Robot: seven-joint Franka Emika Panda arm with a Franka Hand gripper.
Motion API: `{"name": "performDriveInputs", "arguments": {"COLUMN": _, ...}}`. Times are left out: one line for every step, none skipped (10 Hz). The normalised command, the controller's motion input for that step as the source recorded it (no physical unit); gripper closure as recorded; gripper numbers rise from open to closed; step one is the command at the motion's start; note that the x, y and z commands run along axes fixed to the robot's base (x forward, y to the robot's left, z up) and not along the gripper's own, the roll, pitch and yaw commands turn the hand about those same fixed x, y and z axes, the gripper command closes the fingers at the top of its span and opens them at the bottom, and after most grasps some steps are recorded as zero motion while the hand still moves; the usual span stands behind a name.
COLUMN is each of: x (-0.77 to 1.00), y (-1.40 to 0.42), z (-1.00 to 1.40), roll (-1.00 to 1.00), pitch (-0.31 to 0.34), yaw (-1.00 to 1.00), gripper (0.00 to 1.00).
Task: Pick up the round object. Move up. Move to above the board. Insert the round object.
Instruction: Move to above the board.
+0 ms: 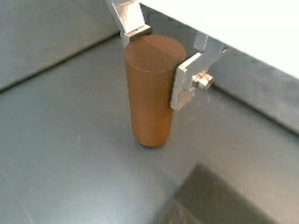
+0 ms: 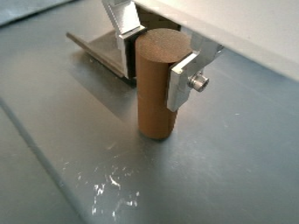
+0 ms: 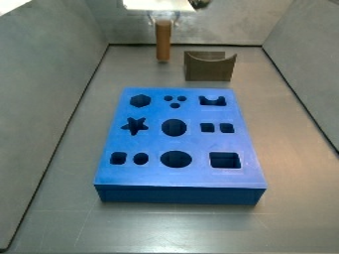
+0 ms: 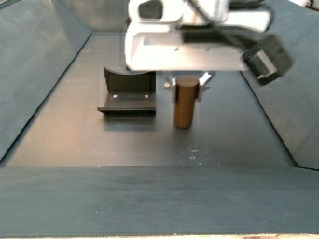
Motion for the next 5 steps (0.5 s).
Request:
{"name": "performDriveInputs", "arguments": {"x": -0.38, "y": 0.15, "z": 1.00, "roll": -0.05, "pitch": -0.296, "yaw": -0.08, "gripper": 1.00}}
{"name": "performDriveInputs", "arguments": {"x": -0.37, "y": 0.14, "z": 1.00, "roll": -0.06, "pitch": -0.227, "yaw": -0.07, "gripper": 1.00}}
{"name": "performDriveInputs", "arguments": {"x": -0.35, "y": 0.14, "z": 1.00, "roll": -0.08, "pitch": -0.110, "yaw": -0.06, "gripper": 1.00}}
{"name": "performDriveInputs", "arguments": {"x": -0.34, "y": 0.14, "z": 1.00, "roll": -0.09, "pitch": -0.039, "yaw": -0.06, "gripper": 1.00}}
{"name": "performDriveInputs", "arguments": {"x": -0.33, "y": 0.14, "z": 1.00, "roll": -0.08, "pitch": -0.012, "yaw": -0.06, "gripper": 1.00}}
